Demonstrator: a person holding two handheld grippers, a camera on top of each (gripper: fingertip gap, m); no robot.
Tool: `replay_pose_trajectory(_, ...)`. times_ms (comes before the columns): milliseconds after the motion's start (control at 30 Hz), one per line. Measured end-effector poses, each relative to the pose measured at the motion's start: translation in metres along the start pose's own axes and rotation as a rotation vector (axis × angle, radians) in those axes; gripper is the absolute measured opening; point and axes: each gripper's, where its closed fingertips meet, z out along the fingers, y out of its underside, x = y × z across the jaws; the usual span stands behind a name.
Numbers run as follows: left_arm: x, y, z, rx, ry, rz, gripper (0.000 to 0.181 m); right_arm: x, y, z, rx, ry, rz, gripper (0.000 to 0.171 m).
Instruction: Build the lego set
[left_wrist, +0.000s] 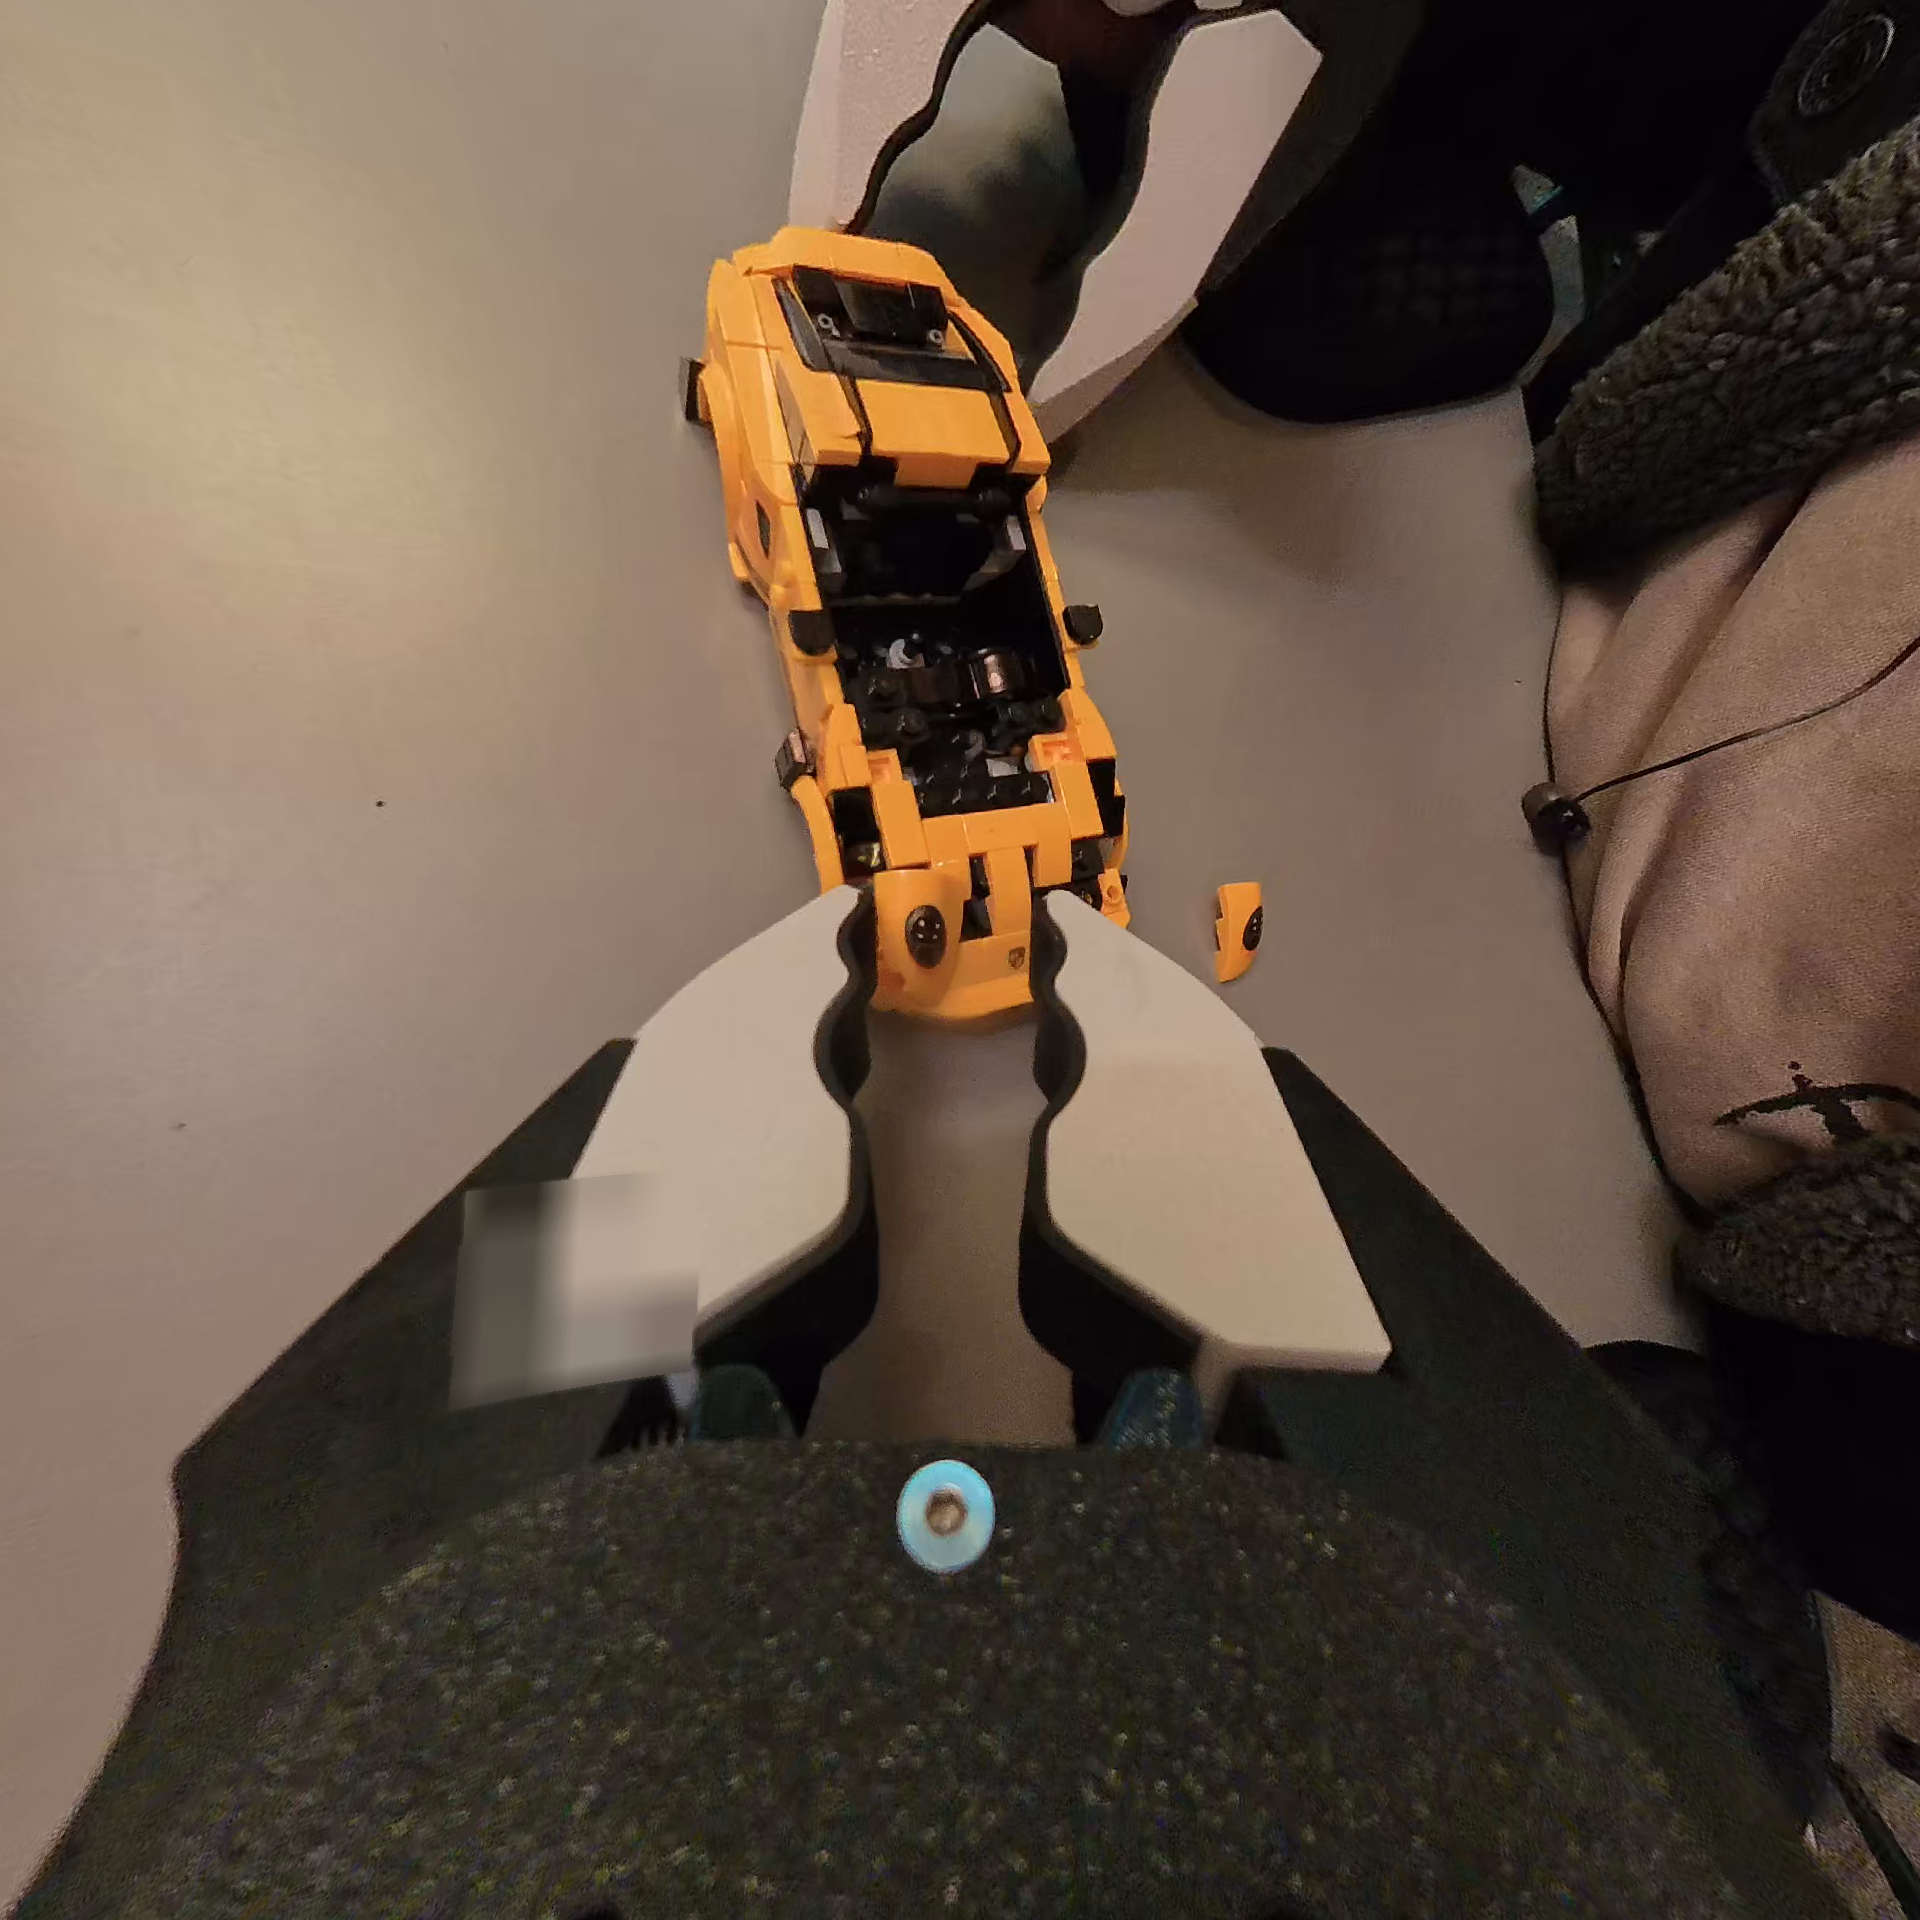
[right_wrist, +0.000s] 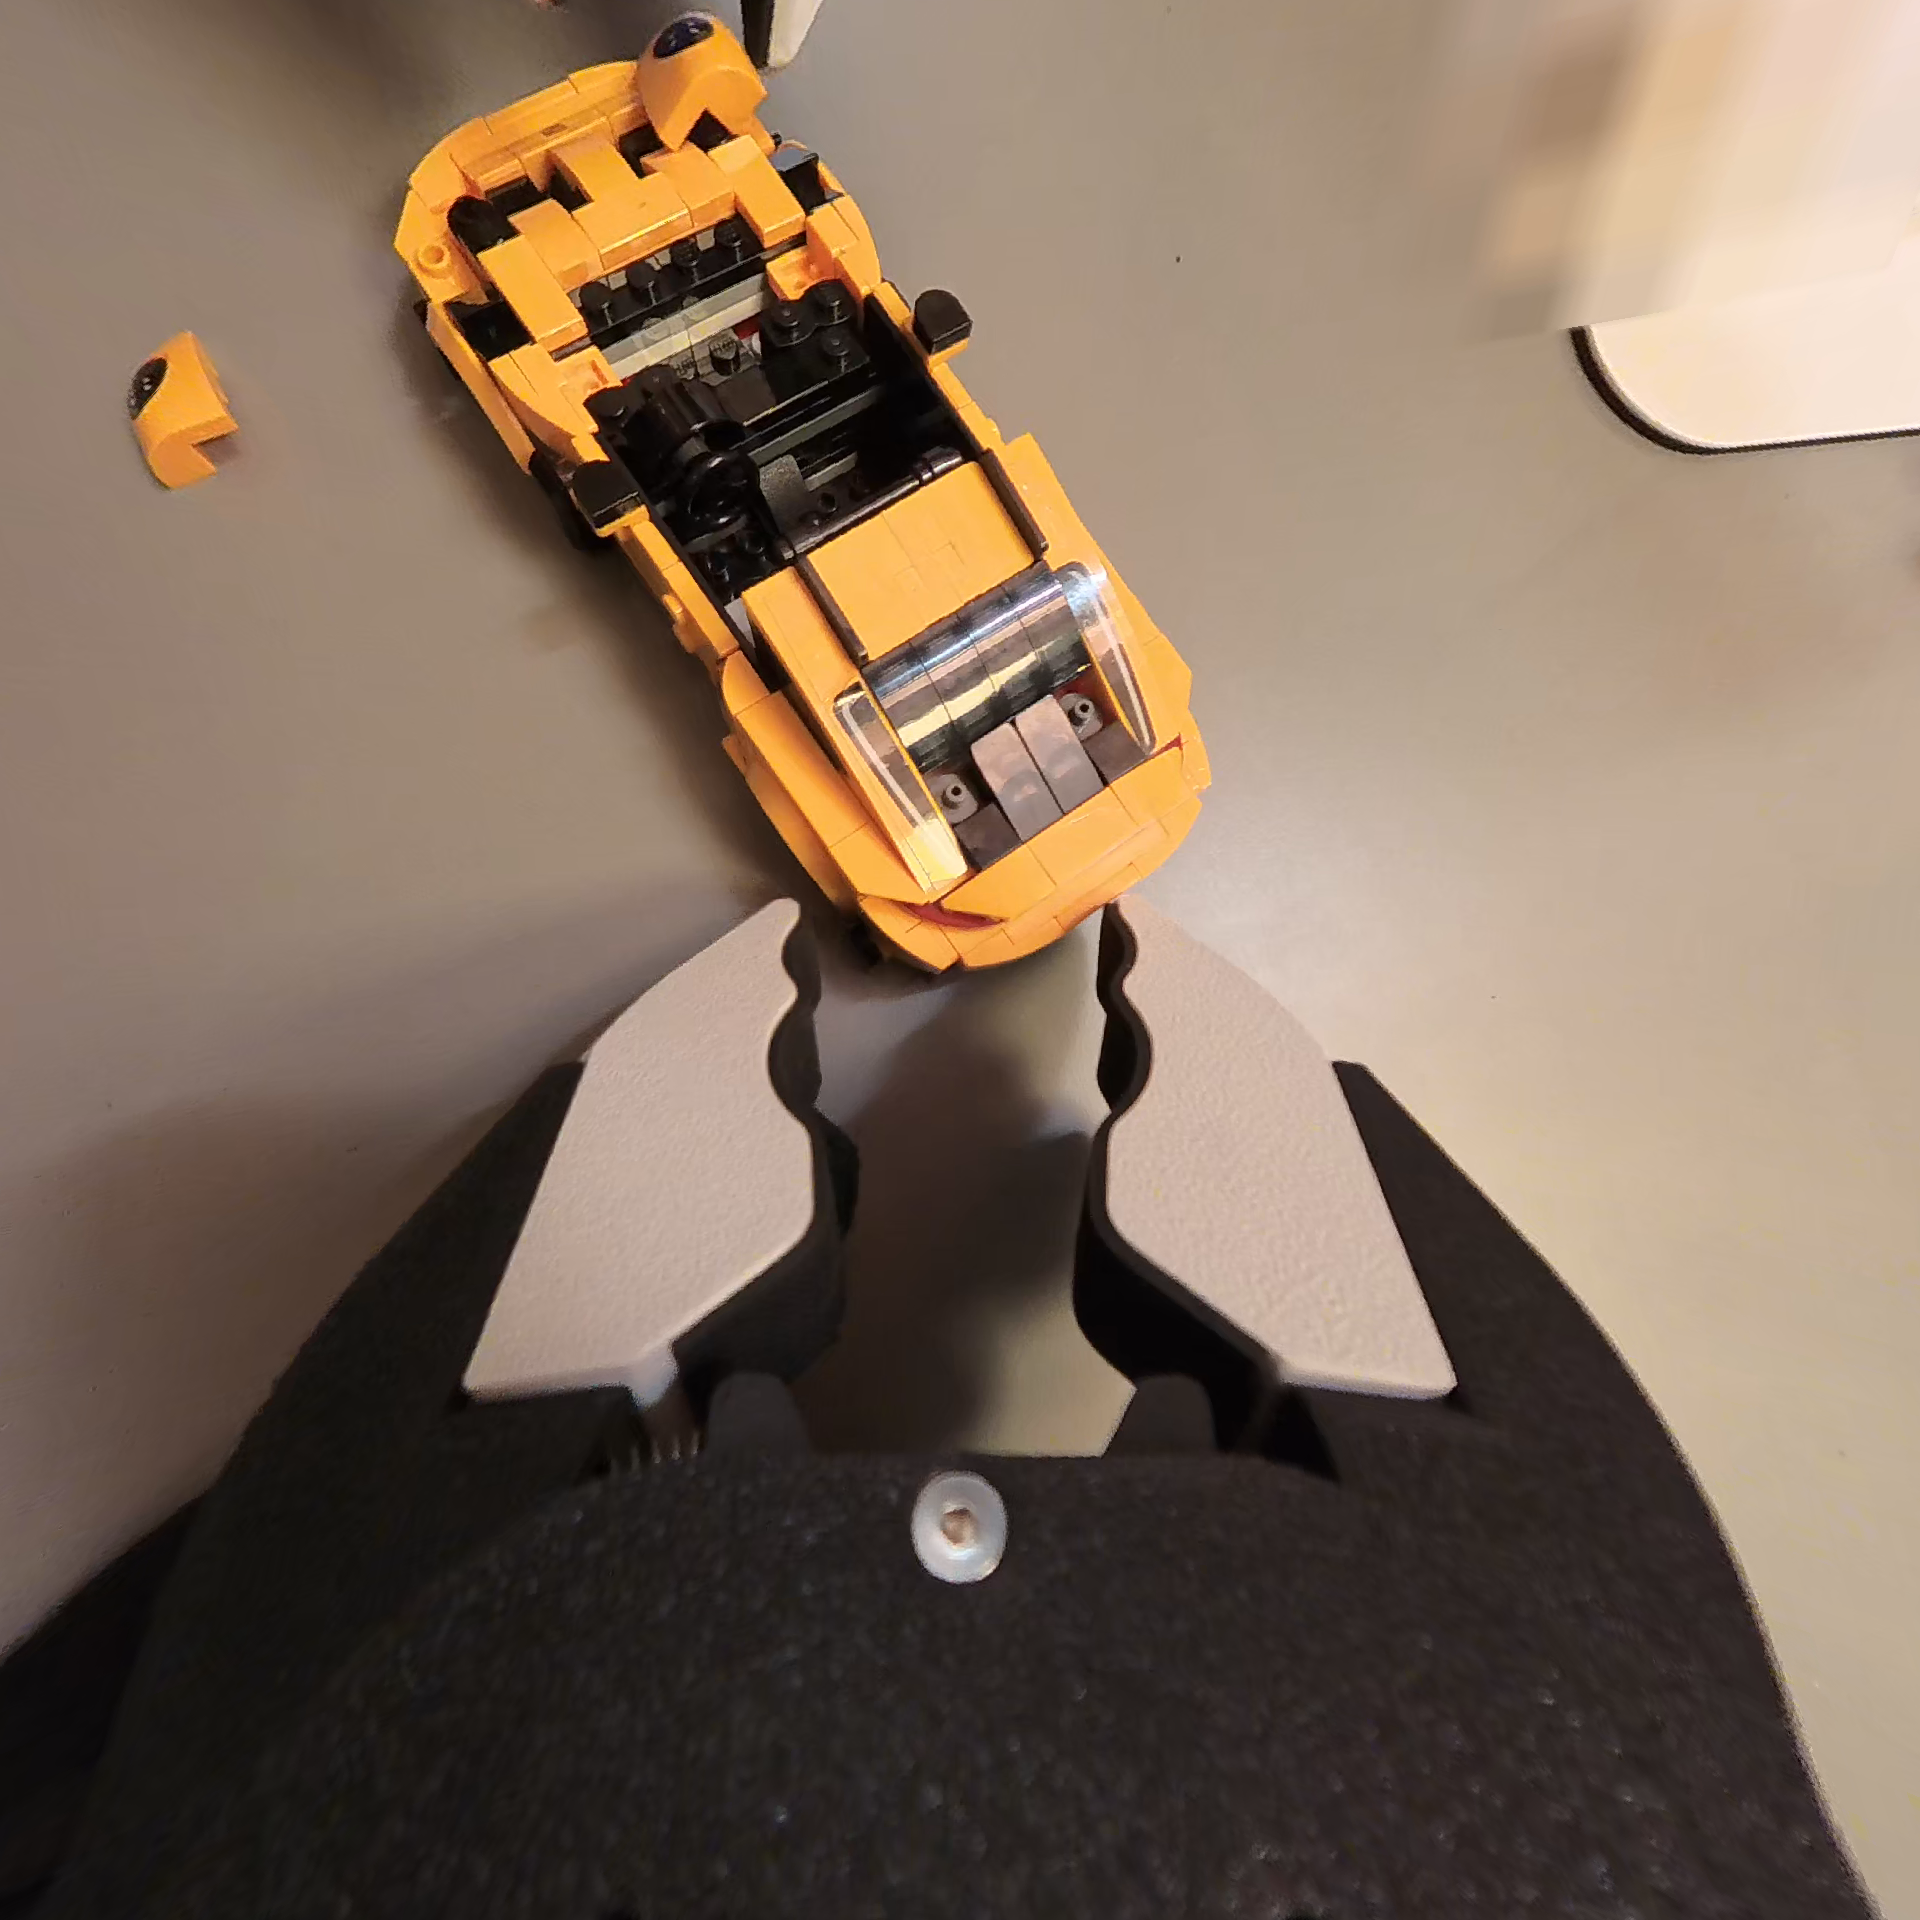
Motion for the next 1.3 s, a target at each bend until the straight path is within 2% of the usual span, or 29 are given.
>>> replay_pose_trajectory(567, -0.002, 0.003, -0.009, 0.03, -0.007, -0.022, 0.026, 0.017, -0.003, 0.005, 0.002, 0.014, -0.021, 0.05)
replay_pose_trajectory(933, -0.008, 0.01, 0.0, 0.067, 0.115, -0.141, 0.015, 0.025, -0.007, 0.009, 0.014, 0.029, -0.035, 0.047)
replay_pose_trajectory(1300, -0.007, 0.008, 0.005, 0.084, 0.061, -0.277, 0.013, 0.032, -0.013, 0.015, 0.024, 0.042, -0.055, 0.041)
